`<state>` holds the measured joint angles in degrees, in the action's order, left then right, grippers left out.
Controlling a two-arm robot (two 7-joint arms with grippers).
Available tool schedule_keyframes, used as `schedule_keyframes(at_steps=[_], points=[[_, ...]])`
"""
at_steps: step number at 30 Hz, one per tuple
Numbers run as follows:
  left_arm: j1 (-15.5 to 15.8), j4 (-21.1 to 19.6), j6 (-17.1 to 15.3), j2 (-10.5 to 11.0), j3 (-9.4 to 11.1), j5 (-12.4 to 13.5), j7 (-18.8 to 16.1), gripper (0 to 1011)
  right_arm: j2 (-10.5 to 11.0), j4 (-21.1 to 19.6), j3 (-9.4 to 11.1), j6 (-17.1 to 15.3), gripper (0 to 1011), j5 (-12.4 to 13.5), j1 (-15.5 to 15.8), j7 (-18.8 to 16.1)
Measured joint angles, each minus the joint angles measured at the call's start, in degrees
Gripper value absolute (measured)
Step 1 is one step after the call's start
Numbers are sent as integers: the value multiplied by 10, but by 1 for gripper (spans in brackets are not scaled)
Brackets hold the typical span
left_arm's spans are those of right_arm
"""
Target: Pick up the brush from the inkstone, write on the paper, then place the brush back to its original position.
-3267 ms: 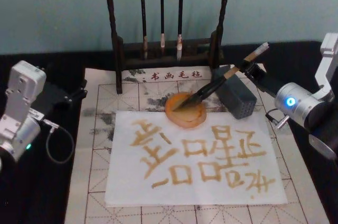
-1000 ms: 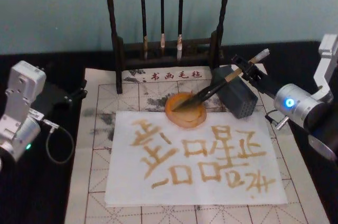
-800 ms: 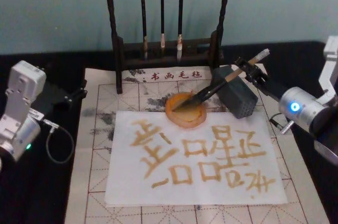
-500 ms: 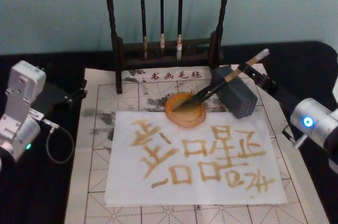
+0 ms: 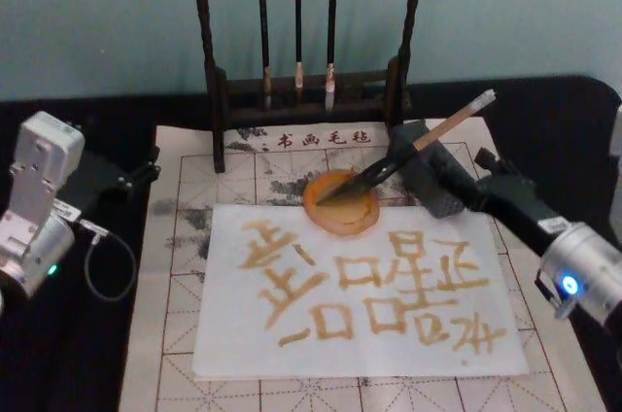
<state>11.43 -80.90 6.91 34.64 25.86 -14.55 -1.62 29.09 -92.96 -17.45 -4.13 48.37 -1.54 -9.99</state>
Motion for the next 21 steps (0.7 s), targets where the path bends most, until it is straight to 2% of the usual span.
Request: schedule_keyframes(at_steps=[5,10,13,14,21], points=[[0,0,0,0,0,0,0,1001,19,-1,-23,40,1000,-85,10,-9],[0,0,0,0,0,0,0,1001,34,-1,-39,57,1000,-155,14,-3],[0,0,0,0,0,0,0,1001,38,0,-45,65,1000,-181,15,0],[0,0,0,0,0,0,0,1001,40,2,-47,69,1000,-198,15,3],[0,0,0,0,0,0,0,1001,40,12,-54,67,1000,-236,13,5]])
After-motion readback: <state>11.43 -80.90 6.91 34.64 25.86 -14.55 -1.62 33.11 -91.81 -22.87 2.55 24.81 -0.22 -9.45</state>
